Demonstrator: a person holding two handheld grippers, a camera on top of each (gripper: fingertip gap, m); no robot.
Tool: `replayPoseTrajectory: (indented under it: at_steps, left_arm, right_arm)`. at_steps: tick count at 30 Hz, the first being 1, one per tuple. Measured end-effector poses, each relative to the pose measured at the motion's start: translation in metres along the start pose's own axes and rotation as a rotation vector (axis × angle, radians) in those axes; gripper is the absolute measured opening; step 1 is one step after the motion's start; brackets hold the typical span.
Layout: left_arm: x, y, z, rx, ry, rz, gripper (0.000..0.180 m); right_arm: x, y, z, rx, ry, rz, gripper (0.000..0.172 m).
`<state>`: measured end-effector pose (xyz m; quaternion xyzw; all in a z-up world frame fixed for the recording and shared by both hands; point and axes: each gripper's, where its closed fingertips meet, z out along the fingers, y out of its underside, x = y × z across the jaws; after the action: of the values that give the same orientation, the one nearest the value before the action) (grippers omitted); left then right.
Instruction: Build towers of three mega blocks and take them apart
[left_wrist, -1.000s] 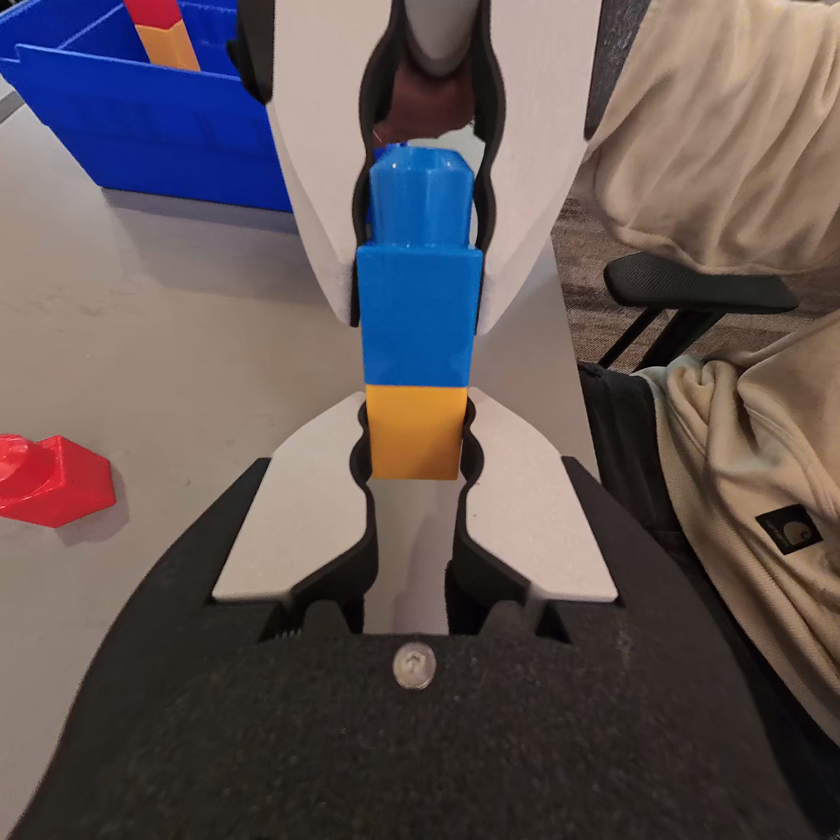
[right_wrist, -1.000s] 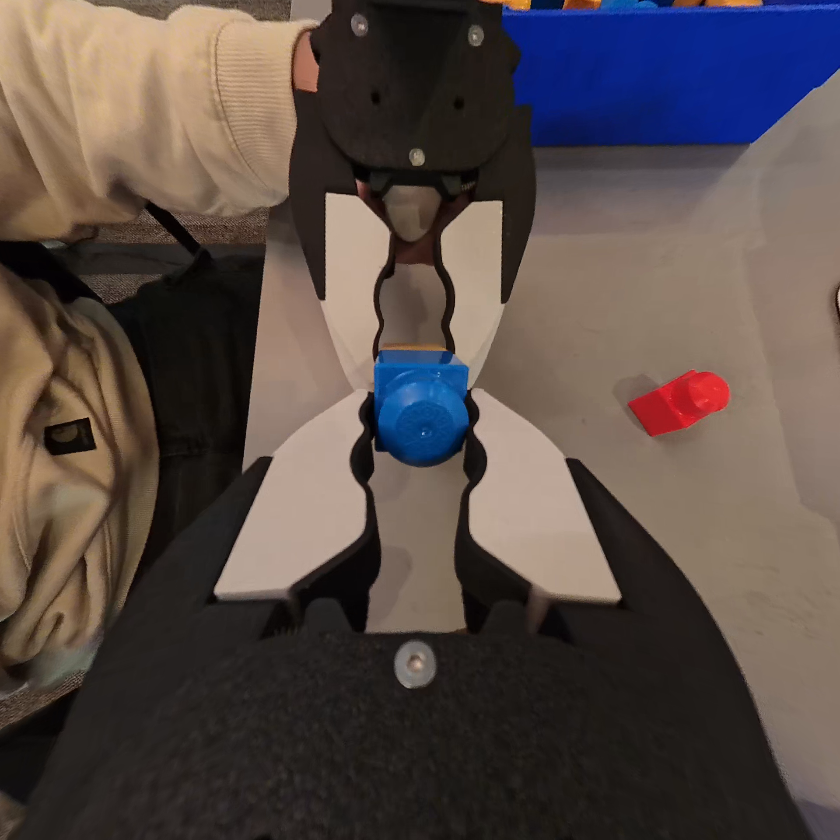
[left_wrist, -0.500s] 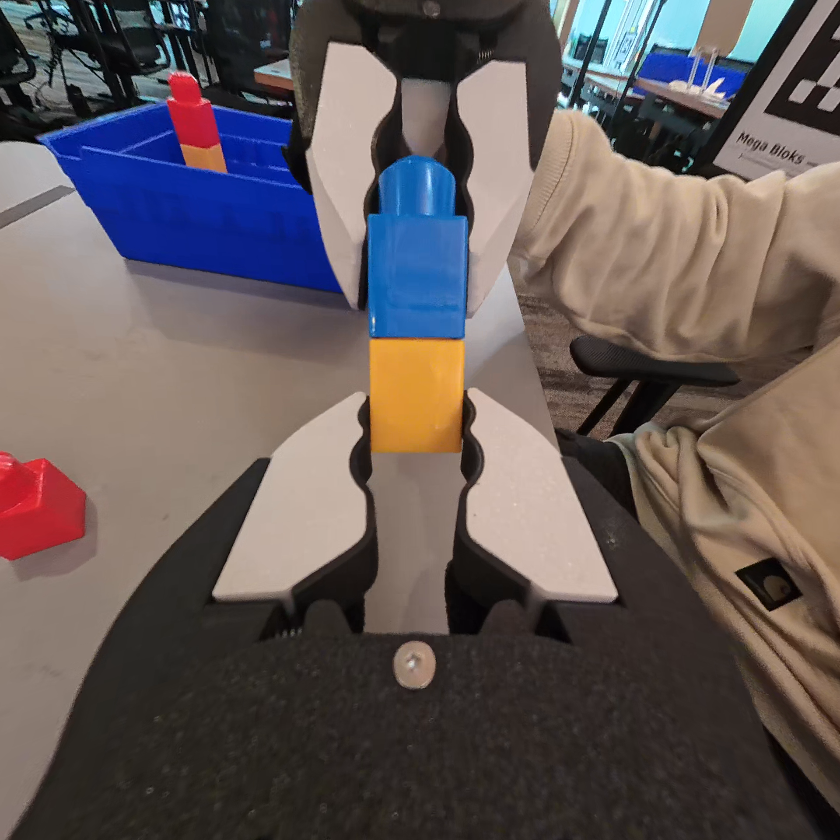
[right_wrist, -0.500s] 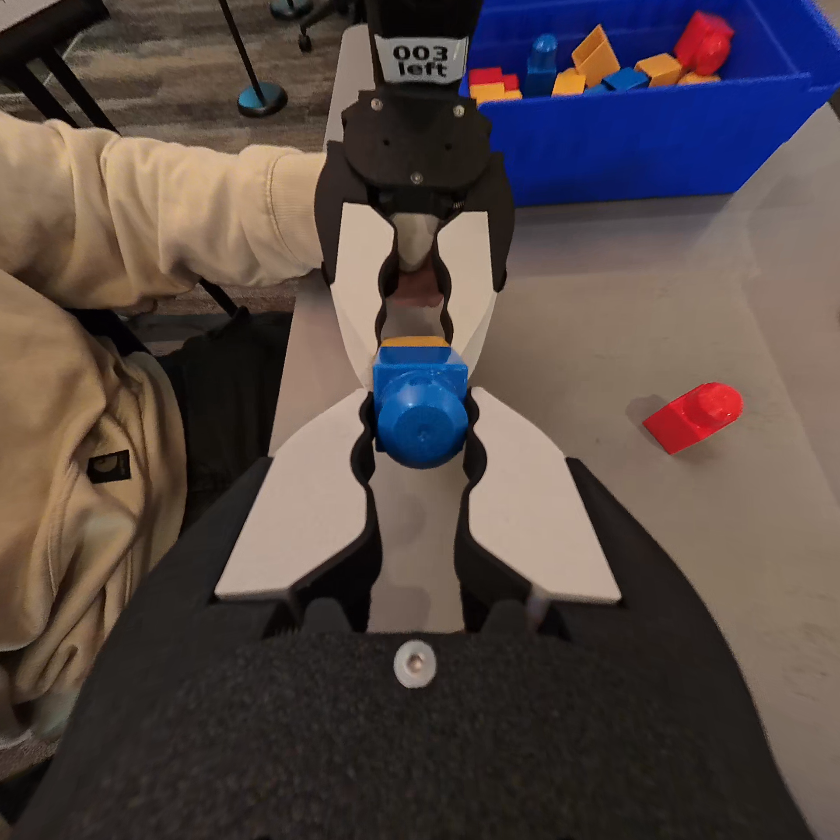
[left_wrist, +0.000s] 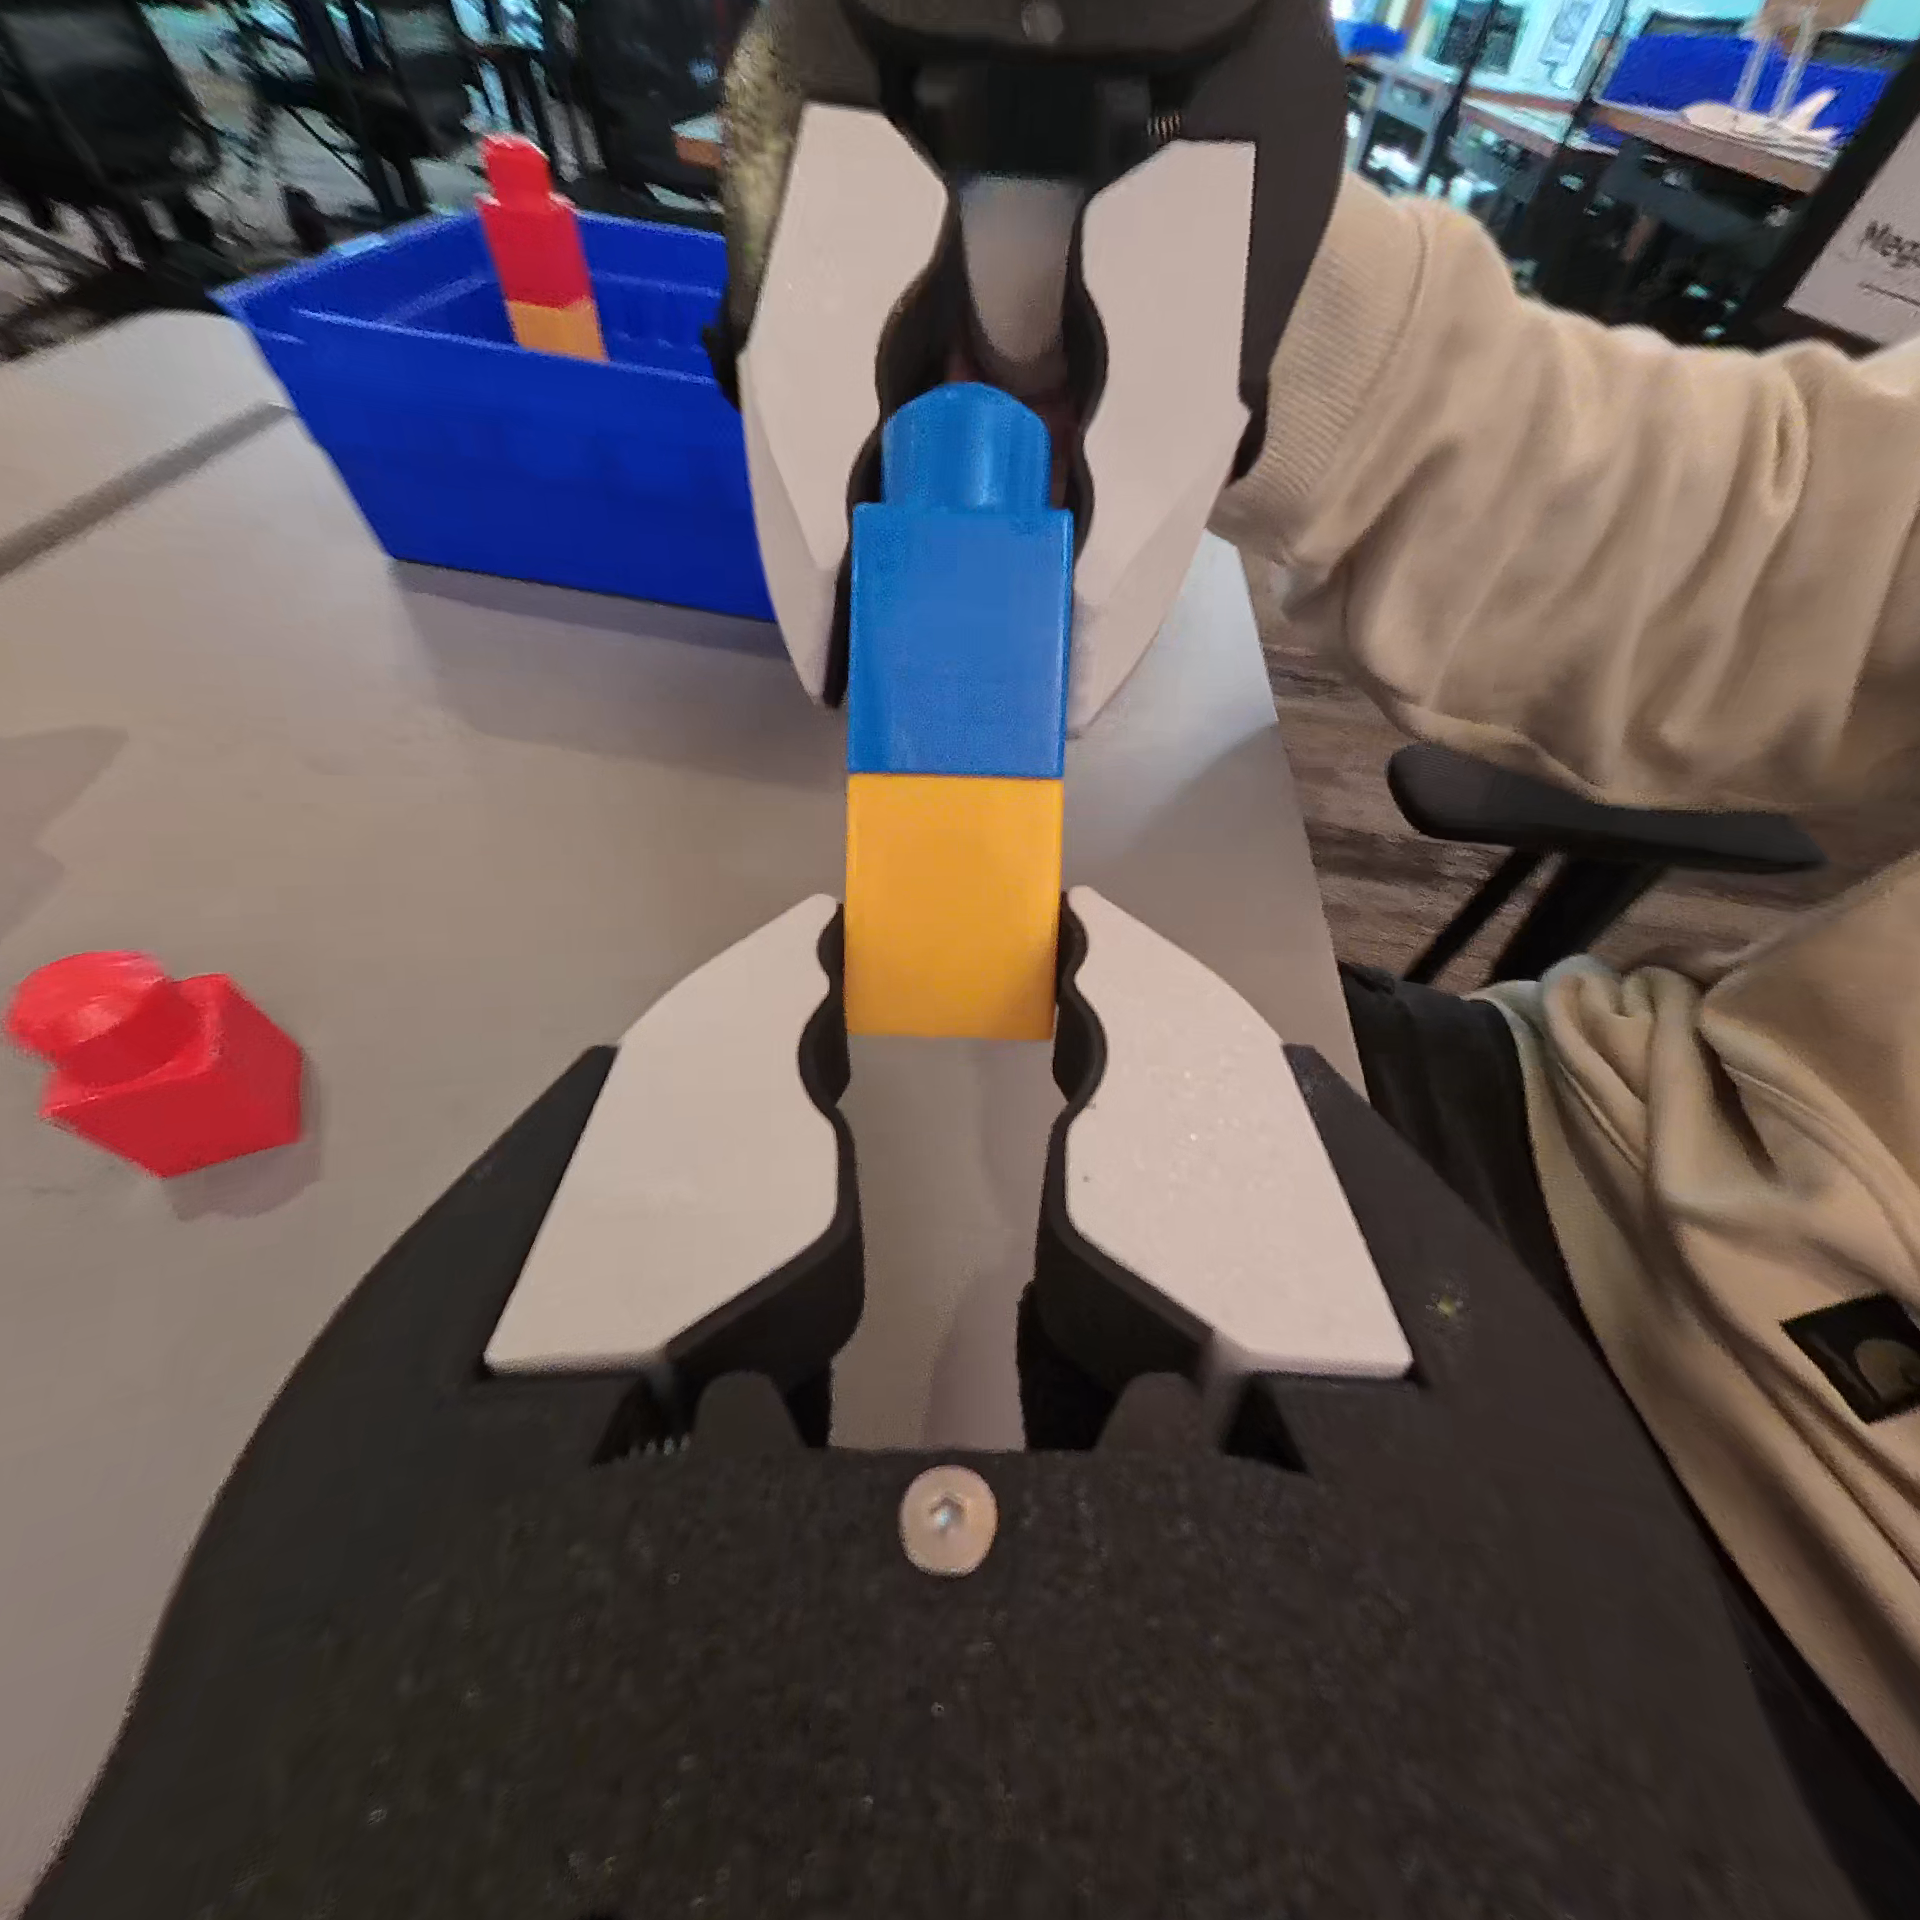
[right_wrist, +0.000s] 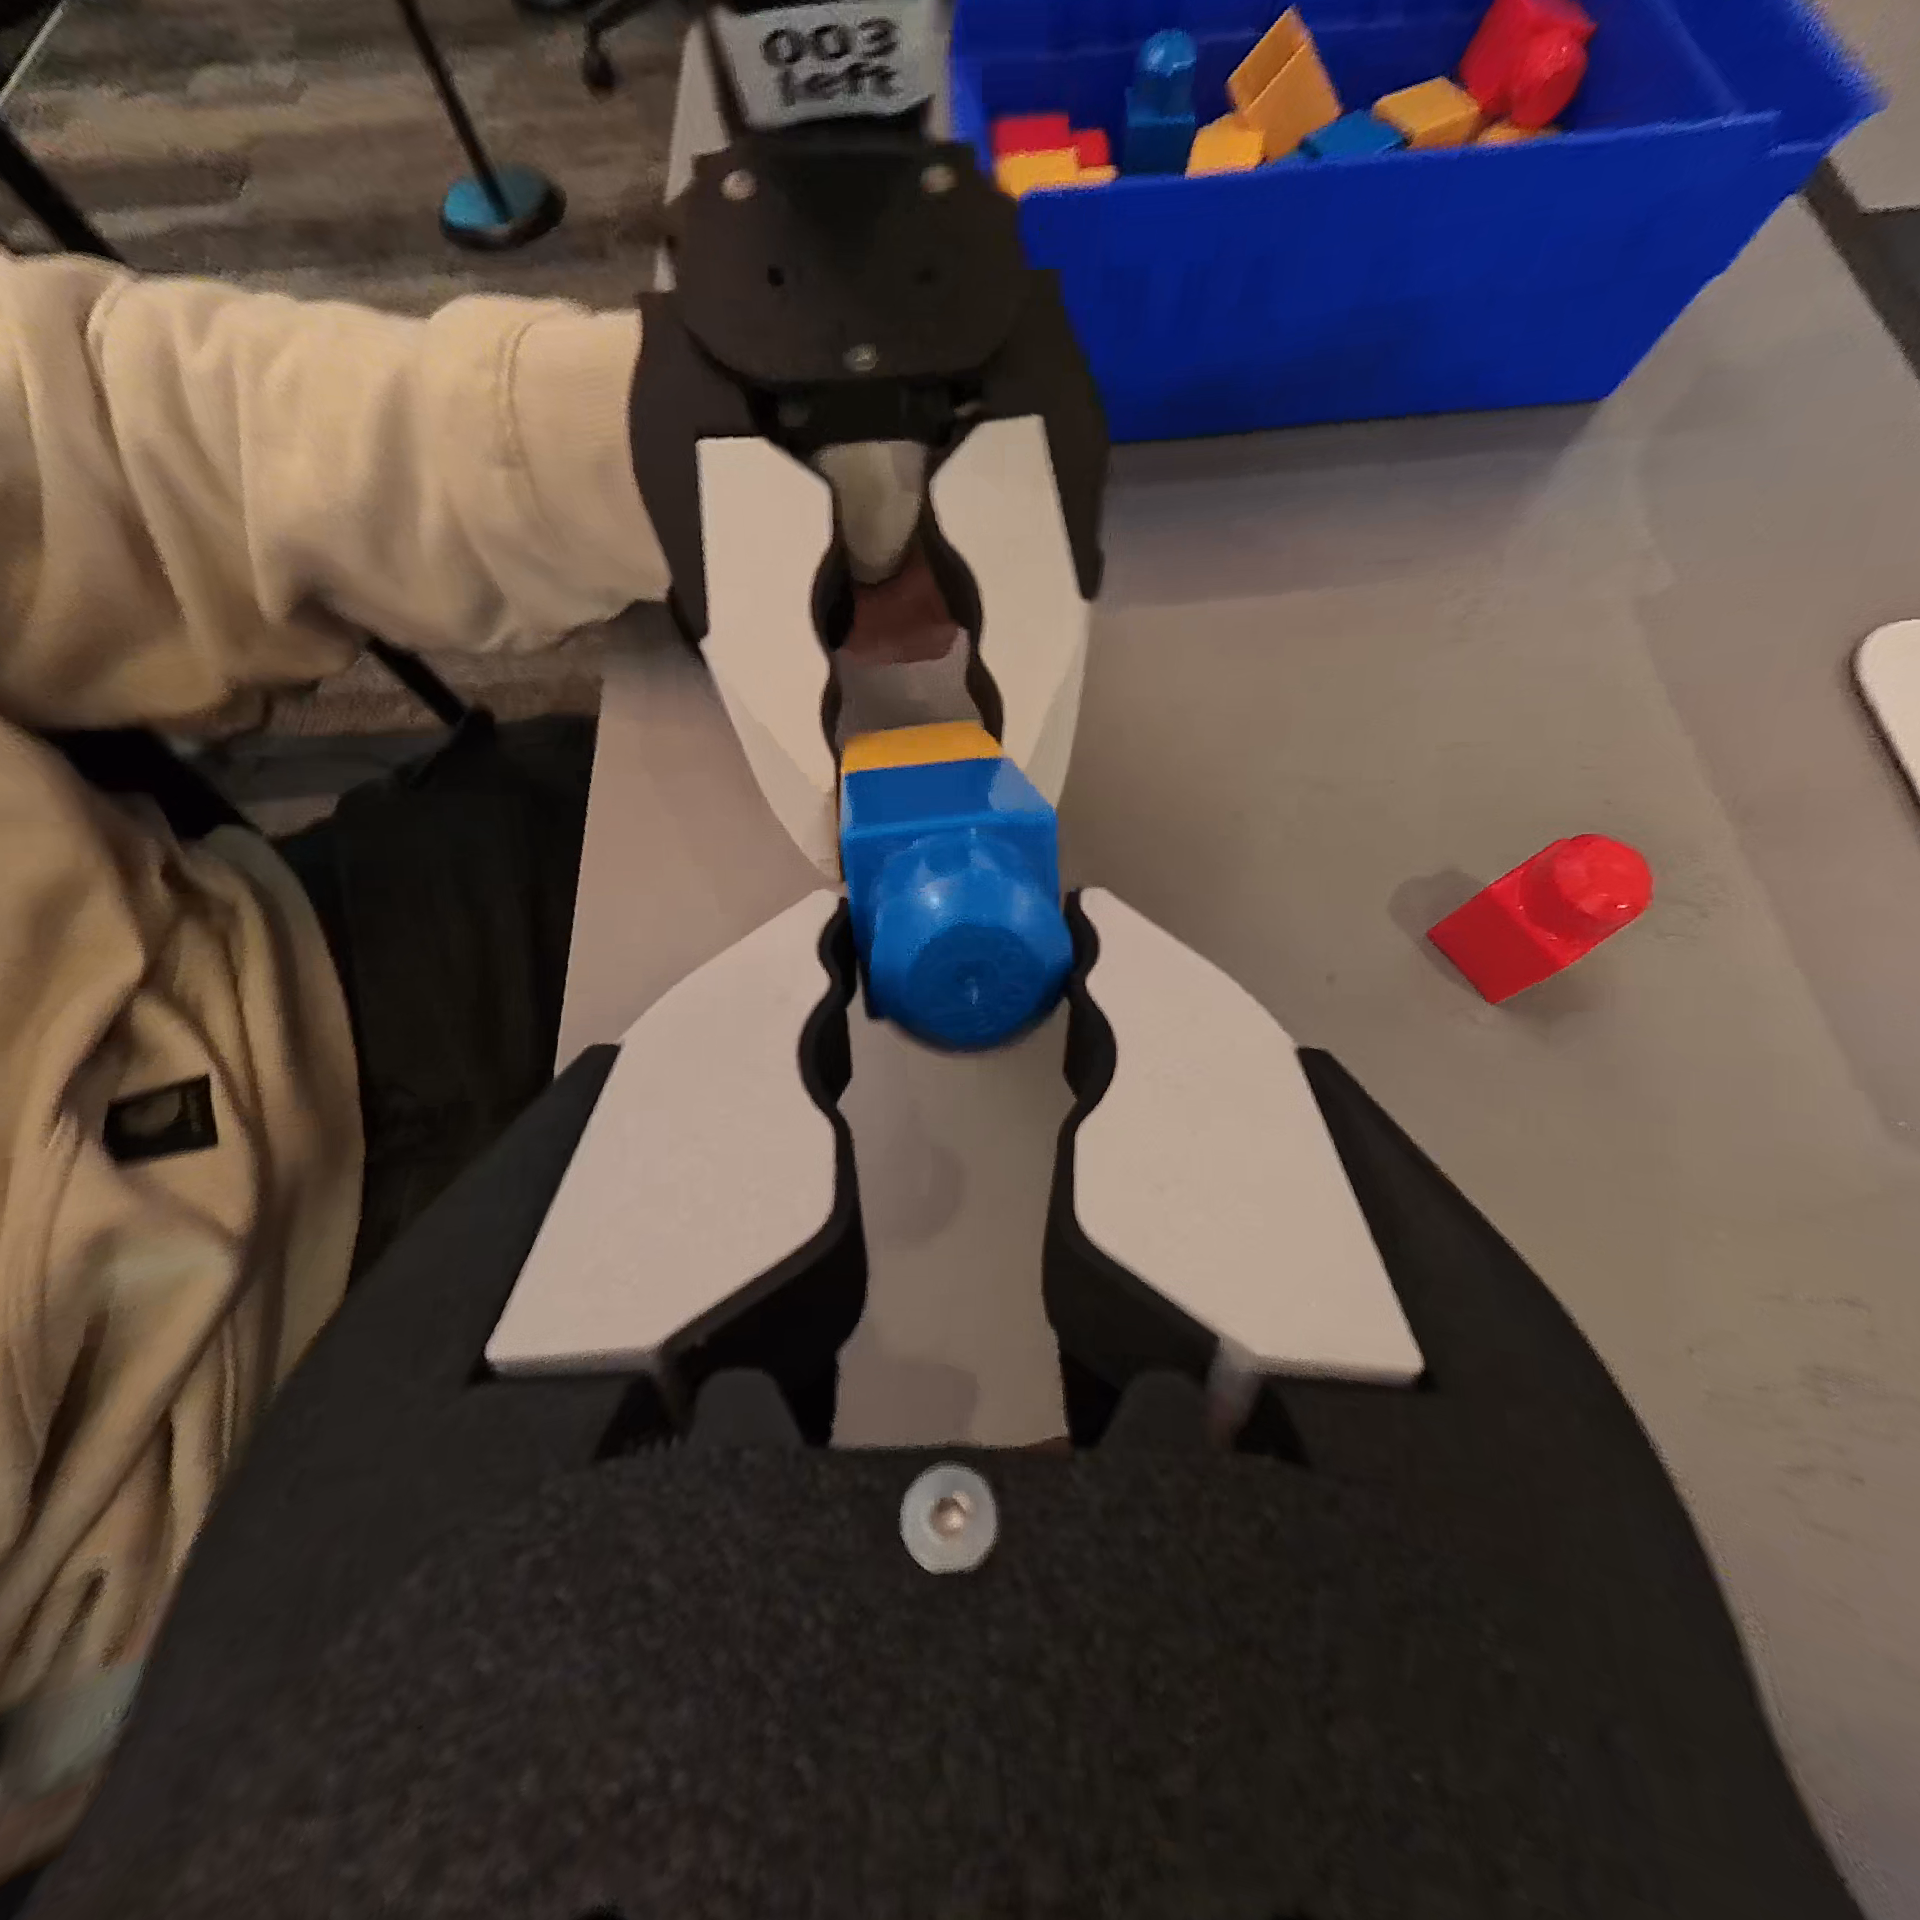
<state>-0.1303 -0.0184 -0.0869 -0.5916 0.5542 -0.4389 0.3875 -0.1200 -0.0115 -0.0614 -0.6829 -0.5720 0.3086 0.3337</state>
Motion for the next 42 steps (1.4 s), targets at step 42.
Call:
replayPoseTrajectory:
  at_steps: [42]
  left_arm:
    - [-0.049, 0.022, -0.074, 0.205, -0.733, 0.018, 0.036]
  right_arm:
    - [0.052, -0.022, -0.052, 0.522, 0.278, 0.554, 0.036]
